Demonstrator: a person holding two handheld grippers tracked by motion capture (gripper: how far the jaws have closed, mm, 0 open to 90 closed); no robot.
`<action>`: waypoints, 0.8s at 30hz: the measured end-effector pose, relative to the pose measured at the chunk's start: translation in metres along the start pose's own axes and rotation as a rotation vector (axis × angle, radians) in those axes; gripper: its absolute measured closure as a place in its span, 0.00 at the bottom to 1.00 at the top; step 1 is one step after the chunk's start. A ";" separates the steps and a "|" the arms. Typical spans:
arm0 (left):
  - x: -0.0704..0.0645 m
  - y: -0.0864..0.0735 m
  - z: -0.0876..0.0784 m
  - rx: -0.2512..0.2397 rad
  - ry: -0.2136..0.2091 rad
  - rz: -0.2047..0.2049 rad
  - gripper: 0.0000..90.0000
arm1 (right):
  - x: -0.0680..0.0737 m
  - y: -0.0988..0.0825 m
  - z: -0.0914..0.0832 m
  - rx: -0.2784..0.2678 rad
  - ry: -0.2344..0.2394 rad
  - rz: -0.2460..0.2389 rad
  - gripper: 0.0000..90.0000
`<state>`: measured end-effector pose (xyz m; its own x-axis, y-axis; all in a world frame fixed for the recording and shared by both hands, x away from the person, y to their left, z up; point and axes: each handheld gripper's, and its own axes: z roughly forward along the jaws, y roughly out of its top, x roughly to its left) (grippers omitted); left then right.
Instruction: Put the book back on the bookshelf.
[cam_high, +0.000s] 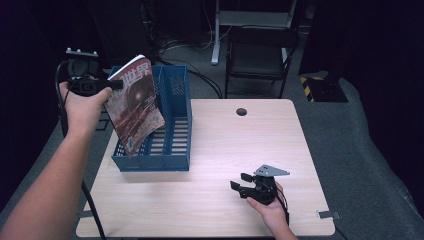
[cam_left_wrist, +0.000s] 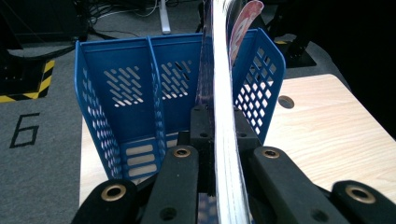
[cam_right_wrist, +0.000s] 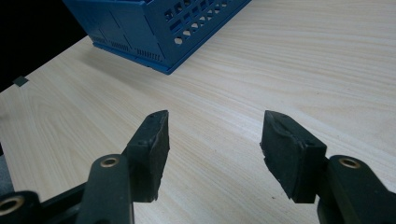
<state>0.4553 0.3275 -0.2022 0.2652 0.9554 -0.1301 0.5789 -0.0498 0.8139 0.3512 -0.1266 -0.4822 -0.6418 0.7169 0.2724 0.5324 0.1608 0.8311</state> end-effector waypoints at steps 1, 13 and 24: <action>0.000 0.000 0.002 -0.005 0.004 -0.001 0.93 | 0.000 0.000 0.000 0.000 -0.003 0.004 0.46; -0.002 0.001 0.016 -0.012 0.015 -0.006 0.93 | 0.000 0.000 -0.001 0.002 -0.001 0.001 0.46; -0.002 0.004 0.027 -0.022 0.014 -0.015 0.93 | 0.000 0.000 -0.001 0.004 0.000 0.002 0.46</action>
<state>0.4781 0.3177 -0.2145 0.2461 0.9598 -0.1348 0.5659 -0.0294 0.8240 0.3504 -0.1273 -0.4818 -0.6408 0.7169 0.2746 0.5360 0.1618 0.8285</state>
